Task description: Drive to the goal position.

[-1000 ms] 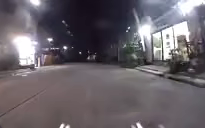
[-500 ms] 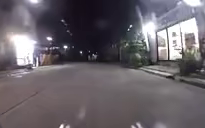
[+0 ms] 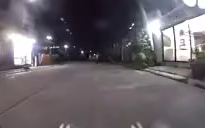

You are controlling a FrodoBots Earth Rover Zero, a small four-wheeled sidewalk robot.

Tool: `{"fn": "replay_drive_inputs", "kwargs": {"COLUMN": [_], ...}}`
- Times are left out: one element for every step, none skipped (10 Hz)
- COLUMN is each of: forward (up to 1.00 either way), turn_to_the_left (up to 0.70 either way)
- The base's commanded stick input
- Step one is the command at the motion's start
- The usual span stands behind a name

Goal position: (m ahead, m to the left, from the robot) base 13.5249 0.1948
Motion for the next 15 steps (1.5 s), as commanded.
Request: {"fn": "replay_drive_inputs", "kwargs": {"forward": [1.00,1.00,1.00,1.00,1.00,1.00,1.00,1.00,1.00,1.00,1.00,1.00,1.00,1.00,1.00], "turn_to_the_left": [0.00,0.00,0.00,0.00,0.00,0.00,0.00,0.00,0.00,0.00,0.00,0.00,0.00,-0.02,-0.30]}}
